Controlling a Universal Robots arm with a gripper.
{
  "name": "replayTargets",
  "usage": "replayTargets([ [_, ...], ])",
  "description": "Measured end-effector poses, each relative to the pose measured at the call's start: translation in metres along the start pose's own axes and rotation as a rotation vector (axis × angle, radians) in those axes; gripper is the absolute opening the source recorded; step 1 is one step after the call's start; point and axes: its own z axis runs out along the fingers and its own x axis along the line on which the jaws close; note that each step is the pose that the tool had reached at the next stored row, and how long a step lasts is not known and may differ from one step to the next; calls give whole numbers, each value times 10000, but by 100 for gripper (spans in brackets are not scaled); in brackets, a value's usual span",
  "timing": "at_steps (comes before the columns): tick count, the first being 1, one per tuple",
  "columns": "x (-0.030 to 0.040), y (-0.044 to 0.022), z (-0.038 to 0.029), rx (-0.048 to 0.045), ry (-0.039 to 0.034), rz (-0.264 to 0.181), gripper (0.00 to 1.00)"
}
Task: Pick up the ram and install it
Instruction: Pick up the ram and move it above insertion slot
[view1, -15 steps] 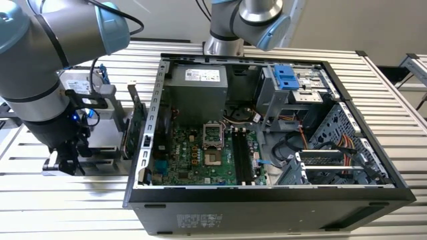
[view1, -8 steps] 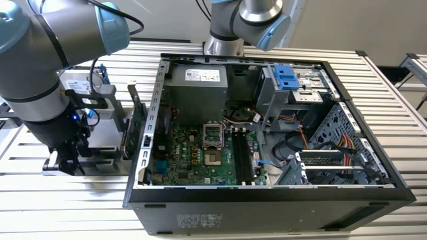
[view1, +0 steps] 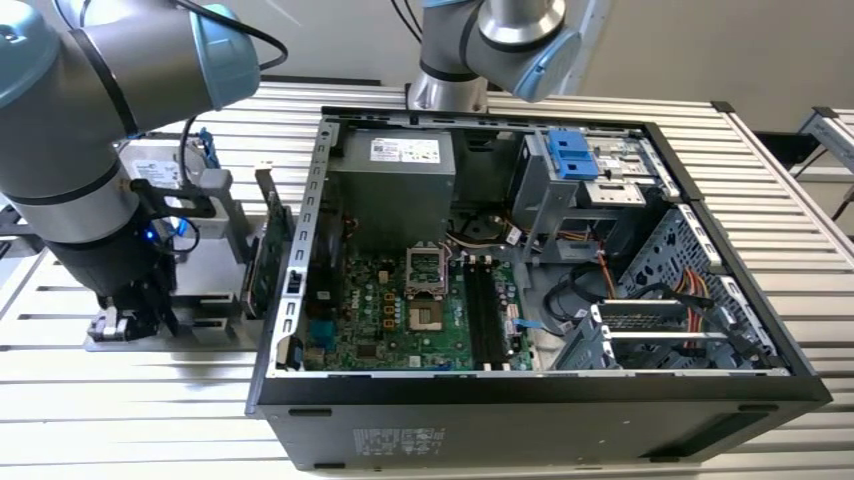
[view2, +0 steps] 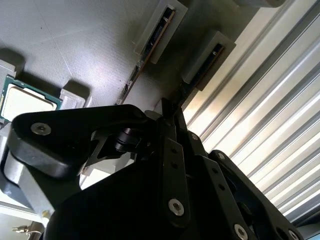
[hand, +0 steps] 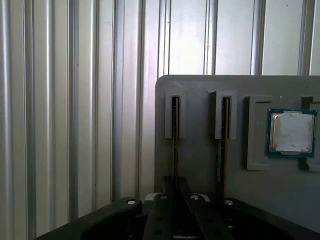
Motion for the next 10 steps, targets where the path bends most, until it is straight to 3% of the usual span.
replayTargets([
  [10,0,0,-5,-5,-2,0,0],
])
